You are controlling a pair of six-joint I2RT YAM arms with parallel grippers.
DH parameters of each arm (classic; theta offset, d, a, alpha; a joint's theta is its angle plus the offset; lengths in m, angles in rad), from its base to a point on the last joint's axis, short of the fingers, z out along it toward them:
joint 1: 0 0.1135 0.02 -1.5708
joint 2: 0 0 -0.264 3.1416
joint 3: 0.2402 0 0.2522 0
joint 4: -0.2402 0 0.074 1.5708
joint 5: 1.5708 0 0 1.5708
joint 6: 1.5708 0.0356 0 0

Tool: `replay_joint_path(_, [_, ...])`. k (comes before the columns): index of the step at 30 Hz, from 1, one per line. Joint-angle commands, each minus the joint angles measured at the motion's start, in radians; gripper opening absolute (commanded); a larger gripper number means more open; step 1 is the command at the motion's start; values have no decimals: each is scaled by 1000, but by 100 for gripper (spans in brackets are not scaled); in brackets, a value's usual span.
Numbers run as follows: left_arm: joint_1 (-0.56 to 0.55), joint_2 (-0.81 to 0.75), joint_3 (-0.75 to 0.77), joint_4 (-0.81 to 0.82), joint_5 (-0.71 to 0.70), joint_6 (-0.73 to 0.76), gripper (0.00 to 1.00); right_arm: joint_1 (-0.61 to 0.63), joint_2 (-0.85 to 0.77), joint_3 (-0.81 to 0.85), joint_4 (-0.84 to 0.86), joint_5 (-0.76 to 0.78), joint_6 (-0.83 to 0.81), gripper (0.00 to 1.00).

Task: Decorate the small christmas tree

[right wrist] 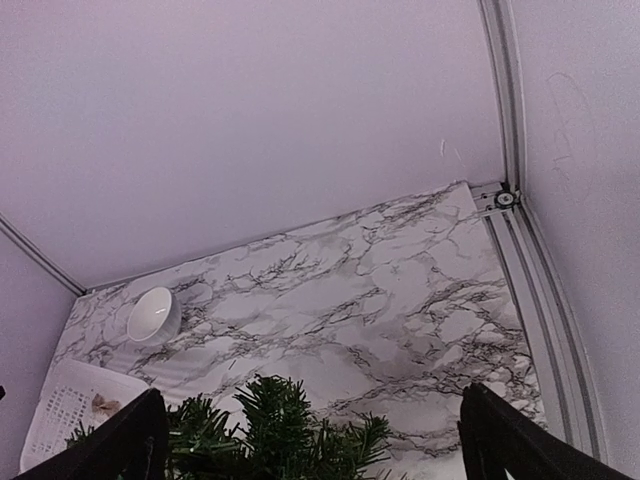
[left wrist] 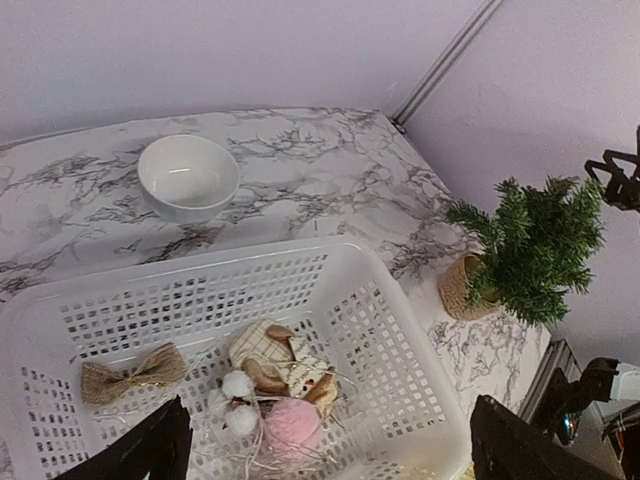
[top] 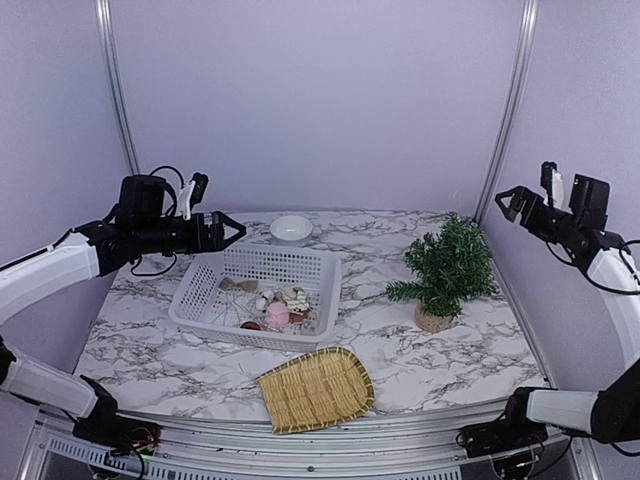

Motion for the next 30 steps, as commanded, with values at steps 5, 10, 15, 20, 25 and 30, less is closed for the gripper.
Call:
replay_joint_path(5, [-312, 214, 243, -173, -55, 292, 99, 3, -55, 19, 82, -149, -10, 99])
replay_joint_path(10, [-525, 472, 492, -354, -161, 449, 99, 20, -67, 29, 73, -196, -45, 99])
replay_joint_path(15, [-616, 674, 690, -455, -246, 454, 99, 97, -59, 61, 23, -189, -110, 99])
replay_joint_path(20, [-668, 819, 863, -524, -306, 459, 97, 151, -56, 65, 8, -173, -138, 99])
replay_joint_path(25, [-706, 938, 961, -554, -314, 479, 92, 153, -46, 67, 15, -193, -133, 99])
replay_joint_path(30, [-768, 1044, 1079, -674, -319, 548, 94, 153, -37, 56, 35, -215, -125, 99])
